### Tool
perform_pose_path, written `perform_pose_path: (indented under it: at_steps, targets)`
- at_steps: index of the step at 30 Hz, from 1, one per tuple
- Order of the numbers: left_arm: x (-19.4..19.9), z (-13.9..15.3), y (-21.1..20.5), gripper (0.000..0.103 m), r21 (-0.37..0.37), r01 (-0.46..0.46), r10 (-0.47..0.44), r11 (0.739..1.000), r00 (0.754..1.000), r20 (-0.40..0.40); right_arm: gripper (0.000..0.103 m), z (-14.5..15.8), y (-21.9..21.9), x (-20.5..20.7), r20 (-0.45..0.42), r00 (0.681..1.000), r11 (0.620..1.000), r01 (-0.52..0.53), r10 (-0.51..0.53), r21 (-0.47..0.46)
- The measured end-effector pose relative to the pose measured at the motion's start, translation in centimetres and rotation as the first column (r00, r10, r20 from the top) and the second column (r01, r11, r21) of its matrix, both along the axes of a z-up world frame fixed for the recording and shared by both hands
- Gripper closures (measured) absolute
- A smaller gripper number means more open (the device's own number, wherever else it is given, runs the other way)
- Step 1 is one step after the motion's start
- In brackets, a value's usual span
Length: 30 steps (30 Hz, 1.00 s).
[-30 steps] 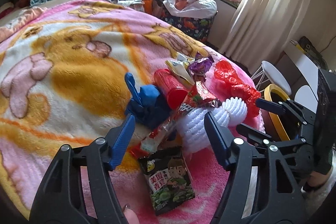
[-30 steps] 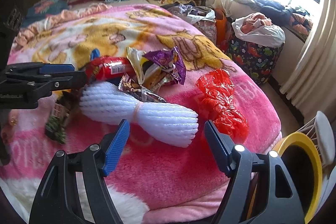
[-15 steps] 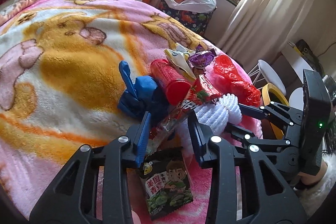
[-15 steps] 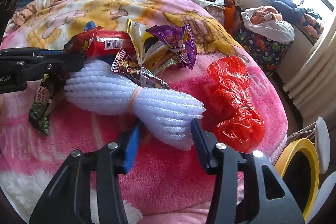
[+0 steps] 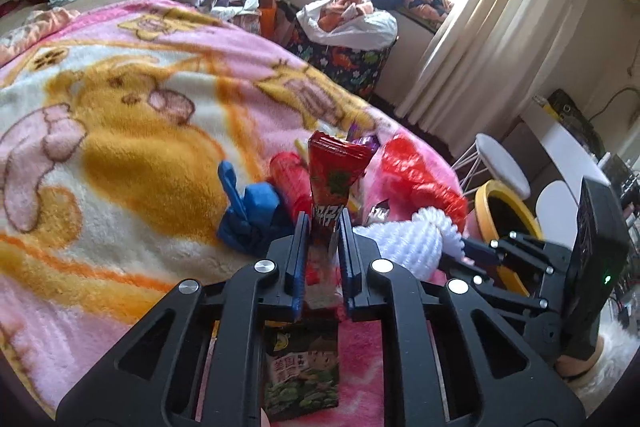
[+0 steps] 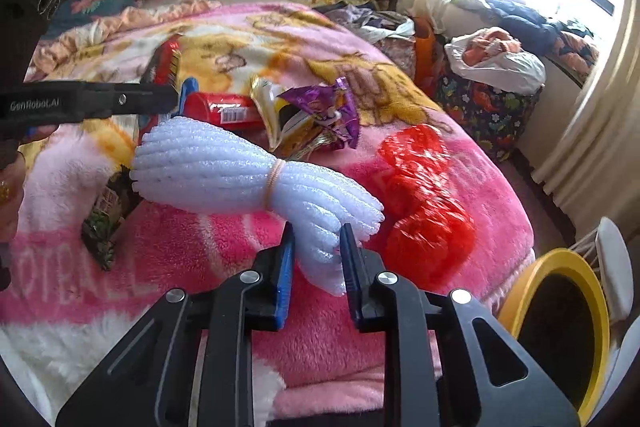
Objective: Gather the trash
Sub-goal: 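Grasp the red snack wrapper with the left tool while the right tool grasps the white foam mesh, then carry the wrapper and foam mesh over the yellow bin and release both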
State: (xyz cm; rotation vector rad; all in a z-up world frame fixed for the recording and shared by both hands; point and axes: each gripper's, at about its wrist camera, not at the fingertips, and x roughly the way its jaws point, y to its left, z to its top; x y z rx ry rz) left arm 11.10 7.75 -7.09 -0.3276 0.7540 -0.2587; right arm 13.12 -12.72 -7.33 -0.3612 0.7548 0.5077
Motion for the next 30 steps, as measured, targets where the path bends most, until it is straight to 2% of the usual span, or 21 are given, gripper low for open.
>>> perform_pose_path:
  at_steps: [4, 30]
  targets:
    - [-0.2, 1.3, 0.0, 0.094, -0.004, -0.003, 0.004, 1.000, 0.999, 0.036, 0.082, 0.8, -1.1, -0.7, 0.006, 1.000, 0.997, 0.018, -0.019, 0.069]
    - [-1.1, 5.1, -2.5, 0.094, 0.029, 0.033, -0.036, 0.999, 0.992, 0.120, 0.082, 5.0, -5.7, -3.0, 0.069, 0.989, 0.963, 0.114, -0.134, 0.243]
